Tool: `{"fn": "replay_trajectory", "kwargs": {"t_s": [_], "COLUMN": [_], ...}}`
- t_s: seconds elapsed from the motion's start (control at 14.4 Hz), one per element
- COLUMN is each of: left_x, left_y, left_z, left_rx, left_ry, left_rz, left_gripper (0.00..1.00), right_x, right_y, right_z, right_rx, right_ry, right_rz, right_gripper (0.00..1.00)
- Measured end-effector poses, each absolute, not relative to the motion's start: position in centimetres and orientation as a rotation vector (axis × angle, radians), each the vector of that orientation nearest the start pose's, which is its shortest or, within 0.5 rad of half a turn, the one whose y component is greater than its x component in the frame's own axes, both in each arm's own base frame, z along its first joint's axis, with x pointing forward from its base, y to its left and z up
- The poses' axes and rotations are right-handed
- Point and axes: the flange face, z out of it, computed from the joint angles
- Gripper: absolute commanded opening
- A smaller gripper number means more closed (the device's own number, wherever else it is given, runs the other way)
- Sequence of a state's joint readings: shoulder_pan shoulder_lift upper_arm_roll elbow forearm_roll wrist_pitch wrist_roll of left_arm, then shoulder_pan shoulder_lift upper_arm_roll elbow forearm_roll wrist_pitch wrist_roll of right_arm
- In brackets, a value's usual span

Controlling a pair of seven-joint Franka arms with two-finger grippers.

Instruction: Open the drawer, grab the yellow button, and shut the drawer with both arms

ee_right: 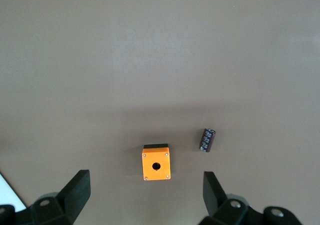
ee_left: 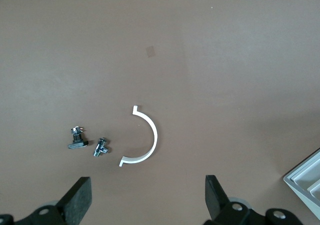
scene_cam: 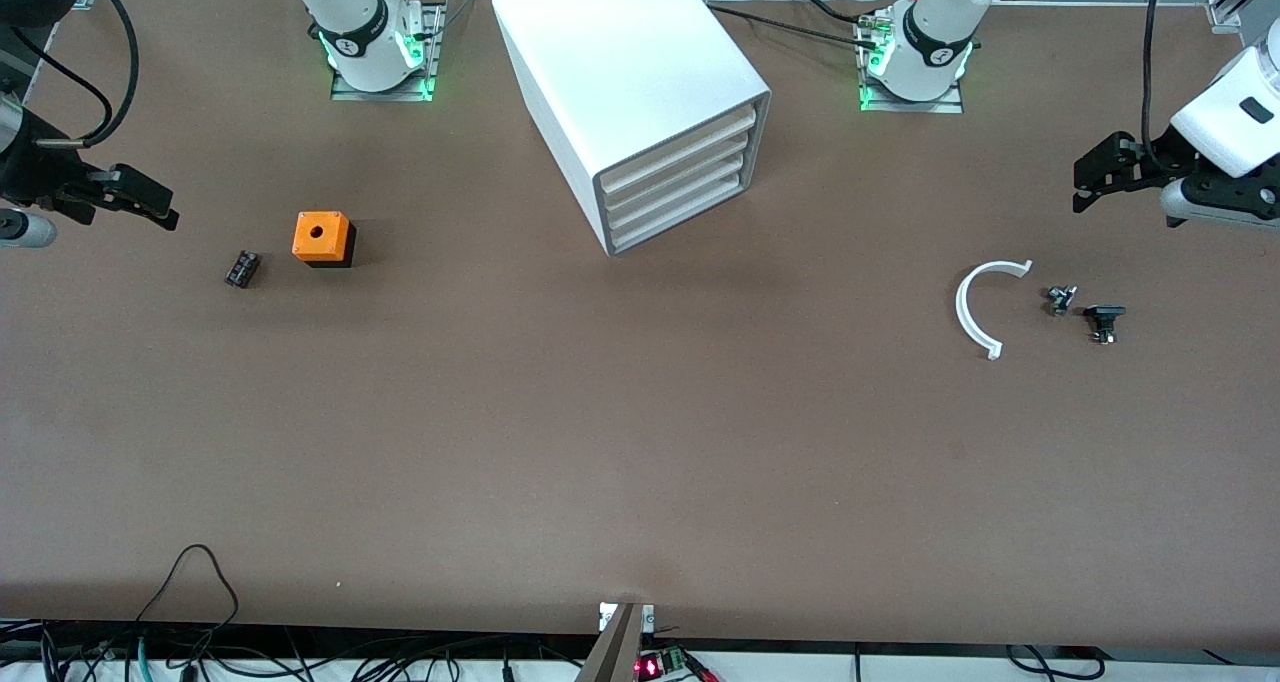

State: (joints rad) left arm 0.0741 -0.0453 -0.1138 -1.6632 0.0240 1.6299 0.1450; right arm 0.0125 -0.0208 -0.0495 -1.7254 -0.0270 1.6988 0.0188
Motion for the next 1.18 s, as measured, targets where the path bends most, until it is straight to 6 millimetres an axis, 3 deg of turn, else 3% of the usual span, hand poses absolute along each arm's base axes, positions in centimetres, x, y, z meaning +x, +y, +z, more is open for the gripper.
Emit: {"fn": "replay_trajectory", "kwargs": {"t_s": [0.28, 0.63, 0.9, 1.18], "left_x": [54.4, 55.9, 56.1, 57.1], "left_y": [-2.6, -3.8, -4.1, -4.9], "left_z": [60.8, 56.7, 55.7, 50.3], "left_rx": [-3.098, -3.102, -3.101, -3.142], "left_ry": [0.304, 0.345, 0.354, 0.366], "left_rz": [0.008, 0.151, 0.196, 0.376], "left_gripper": [1.0, 1.0, 1.0, 1.0], "right_x": [55.6, 55.7, 55.9, 56.1], "right_y": [-2.4, -2.7, -3.9, -4.3], "right_z": [57.5, 57.4, 56.8, 56.4], "right_rx": [-3.166, -3.166, -3.166, -3.166], "right_ry": [0.081, 0.083, 0.113, 0.113], "right_rz": [-0.017, -0.014, -0.005, 0.005], "right_gripper": [1.0, 1.0, 1.0, 1.0]}}
